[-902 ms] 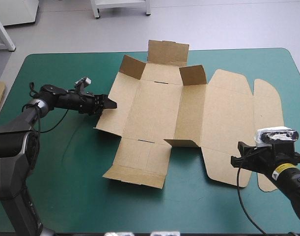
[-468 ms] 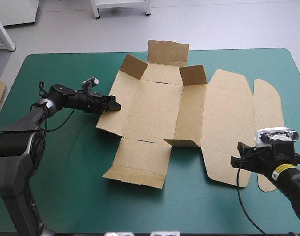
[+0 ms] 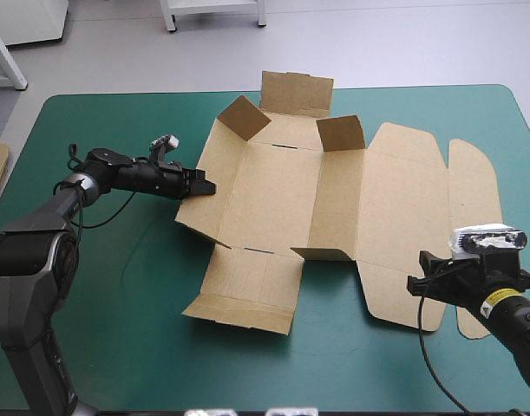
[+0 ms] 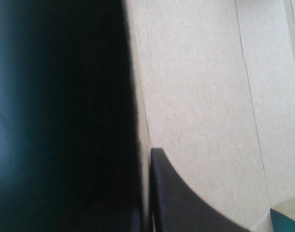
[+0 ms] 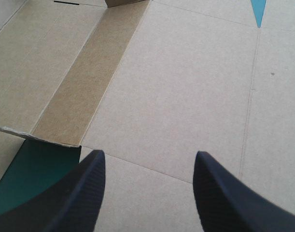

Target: Fold the box

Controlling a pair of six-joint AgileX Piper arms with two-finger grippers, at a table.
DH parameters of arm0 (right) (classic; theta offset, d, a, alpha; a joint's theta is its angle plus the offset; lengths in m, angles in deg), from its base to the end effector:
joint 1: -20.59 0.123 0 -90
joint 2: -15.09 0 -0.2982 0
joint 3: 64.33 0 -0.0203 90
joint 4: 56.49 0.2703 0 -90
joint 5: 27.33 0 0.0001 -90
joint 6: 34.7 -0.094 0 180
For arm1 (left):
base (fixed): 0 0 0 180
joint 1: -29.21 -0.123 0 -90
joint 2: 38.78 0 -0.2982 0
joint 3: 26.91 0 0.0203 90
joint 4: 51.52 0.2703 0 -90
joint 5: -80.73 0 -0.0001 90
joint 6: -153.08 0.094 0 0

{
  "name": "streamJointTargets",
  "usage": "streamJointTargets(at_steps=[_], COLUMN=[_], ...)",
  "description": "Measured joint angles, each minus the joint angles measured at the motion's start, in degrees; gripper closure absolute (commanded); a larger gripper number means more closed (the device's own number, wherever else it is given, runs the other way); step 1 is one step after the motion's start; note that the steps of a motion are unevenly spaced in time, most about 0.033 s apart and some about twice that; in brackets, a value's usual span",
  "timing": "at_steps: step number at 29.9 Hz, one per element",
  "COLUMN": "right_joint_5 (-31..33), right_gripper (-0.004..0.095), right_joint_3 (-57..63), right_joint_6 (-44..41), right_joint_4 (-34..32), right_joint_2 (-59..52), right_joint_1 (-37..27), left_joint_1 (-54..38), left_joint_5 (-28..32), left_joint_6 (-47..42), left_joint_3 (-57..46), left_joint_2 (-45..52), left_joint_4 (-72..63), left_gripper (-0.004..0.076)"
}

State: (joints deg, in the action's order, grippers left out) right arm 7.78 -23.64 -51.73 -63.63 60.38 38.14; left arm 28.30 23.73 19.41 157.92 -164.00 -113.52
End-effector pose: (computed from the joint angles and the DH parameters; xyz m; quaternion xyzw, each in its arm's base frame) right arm 0.1344 0.0354 0.3259 -0.0307 0.8689 0.0922 0.4853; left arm 0.4418 -0.0626 0.1896 0.0812 0.8950 -0.3937 0.1935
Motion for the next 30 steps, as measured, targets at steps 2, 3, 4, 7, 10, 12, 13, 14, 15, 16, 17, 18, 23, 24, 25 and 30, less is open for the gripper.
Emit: streamJointTargets(at_steps=[2, 3, 4, 7, 10, 12, 13, 14, 15, 16, 17, 18, 23, 24, 25, 30], right_joint_5=[0.0, 0.0, 0.0, 0.1, 0.2, 0.2, 0.2, 0.2, 0.2, 0.2, 0.2, 0.2, 0.2, 0.2, 0.2, 0.1], right_gripper=[0.0399, 0.0399, 0.0399, 0.0399, 0.0399, 0.0399, 0.0399, 0.0399, 0.0399, 0.0399, 0.0400, 0.0399, 0.0399, 0.0399, 0.0399, 0.0399], right_joint_3=[0.0, 0.0, 0.0, 0.0, 0.0, 0.0, 0.0, 0.0, 0.0, 0.0, 0.0, 0.0, 0.0, 0.0, 0.0, 0.0], right_joint_6=[0.0, 0.0, 0.0, 0.0, 0.0, 0.0, 0.0, 0.0, 0.0, 0.0, 0.0, 0.0, 0.0, 0.0, 0.0, 0.0], right_joint_4=[0.0, 0.0, 0.0, 0.0, 0.2, 0.4, 0.4, 0.4, 0.4, 0.4, 0.5, 0.5, 0.5, 0.6, 0.7, 0.8], right_joint_2=[0.0, 0.0, 0.0, 0.0, 0.0, 0.0, 0.0, 0.0, 0.0, 0.0, 0.0, 0.0, 0.0, 0.0, 0.0, 0.0], right_joint_1=[0.0, 0.0, 0.0, 0.0, 0.0, 0.0, 0.0, 0.0, 0.0, 0.0, 0.0, 0.0, 0.1, 0.1, 0.1, 0.1], left_joint_1=[0.0, 0.0, 0.0, 0.0, 0.3, 0.9, 1.3, 1.6, 2.0, 2.3, 2.6, 3.0, 6.0, 6.8, 7.6, 12.0], left_joint_5=[-1.3, -2.0, -2.6, -5.0, -8.2, -10.1, -10.8, -11.1, -11.4, -11.7, -11.9, -12.2, -10.8, -10.2, -9.9, -8.7], left_joint_6=[2.0, 3.2, 4.5, 7.3, 8.1, 8.3, 8.4, 8.4, 8.4, 8.5, 8.5, 8.7, 12.4, 13.6, 15.3, 26.4], left_joint_3=[0.0, 0.0, 0.0, 0.7, 3.4, 6.4, 8.2, 9.6, 11.5, 13.4, 14.9, 16.9, 26.7, 28.8, 30.8, 37.4], left_joint_2=[0.0, 0.0, 0.0, 0.0, -0.1, -0.2, -0.2, -0.2, -0.2, -0.2, -0.3, -0.4, -0.7, -0.8, -0.8, -0.8], left_joint_4=[0.3, 0.5, 0.6, 2.4, 7.2, 11.6, 14.2, 16.3, 18.9, 21.2, 23.0, 25.3, 38.0, 39.9, 41.2, 43.0], left_gripper=[0.0732, 0.0732, 0.0732, 0.0732, 0.0732, 0.0732, 0.0732, 0.0732, 0.0732, 0.0732, 0.0732, 0.0732, 0.0732, 0.0732, 0.0732, 0.0732])
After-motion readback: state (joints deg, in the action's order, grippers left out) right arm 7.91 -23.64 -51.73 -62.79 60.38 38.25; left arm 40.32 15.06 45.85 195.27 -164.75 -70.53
